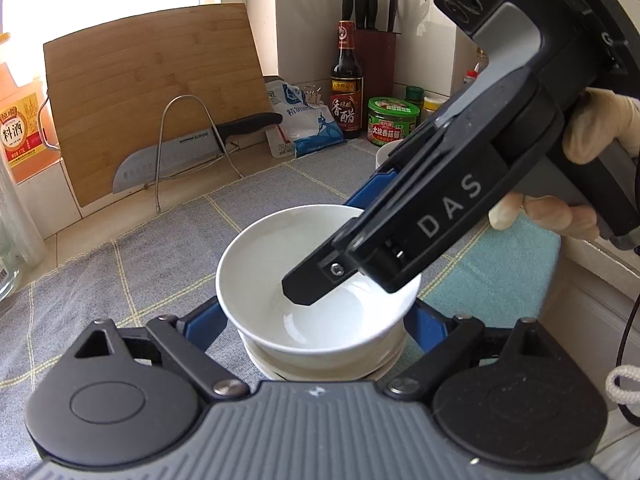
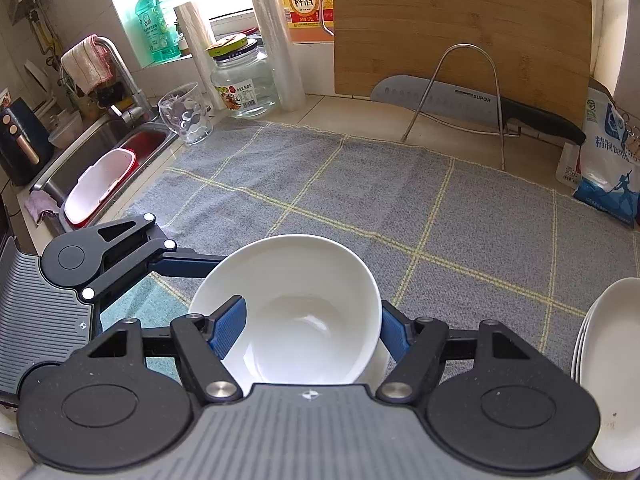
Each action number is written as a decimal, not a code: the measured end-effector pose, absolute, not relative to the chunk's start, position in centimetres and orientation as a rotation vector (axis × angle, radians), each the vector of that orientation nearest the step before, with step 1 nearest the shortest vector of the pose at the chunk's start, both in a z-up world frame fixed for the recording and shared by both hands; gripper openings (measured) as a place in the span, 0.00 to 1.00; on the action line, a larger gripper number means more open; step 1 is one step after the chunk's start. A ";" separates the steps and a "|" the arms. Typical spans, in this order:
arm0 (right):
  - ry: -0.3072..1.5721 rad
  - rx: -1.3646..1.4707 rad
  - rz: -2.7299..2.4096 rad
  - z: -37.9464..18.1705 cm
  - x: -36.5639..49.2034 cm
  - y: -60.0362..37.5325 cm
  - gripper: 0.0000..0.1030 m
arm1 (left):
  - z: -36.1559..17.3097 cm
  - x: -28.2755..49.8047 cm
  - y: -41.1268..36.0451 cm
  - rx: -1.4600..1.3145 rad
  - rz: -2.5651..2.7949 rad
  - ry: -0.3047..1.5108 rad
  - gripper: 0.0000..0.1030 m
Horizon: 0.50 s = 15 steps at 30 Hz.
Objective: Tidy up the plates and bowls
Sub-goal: 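Carry the held bowl with the right tool toward the bowl stack, then lower the bowl onto the bowl stack and open the right tool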
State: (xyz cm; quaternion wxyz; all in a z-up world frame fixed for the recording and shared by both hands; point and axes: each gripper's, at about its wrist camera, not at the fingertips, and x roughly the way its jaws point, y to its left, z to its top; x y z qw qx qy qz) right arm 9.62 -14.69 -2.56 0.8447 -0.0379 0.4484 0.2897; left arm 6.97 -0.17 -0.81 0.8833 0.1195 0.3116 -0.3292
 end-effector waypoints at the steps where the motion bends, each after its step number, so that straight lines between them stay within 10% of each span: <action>1: 0.949 -0.078 0.610 -2.7 9.6 -14.8 0.73 | -0.9 7.1 -0.3 0.250 -0.688 0.652 0.91; 15: 0.950 -0.069 0.611 -3.6 10.0 -14.9 0.74 | -1.6 7.8 -0.4 0.234 -0.691 0.677 0.91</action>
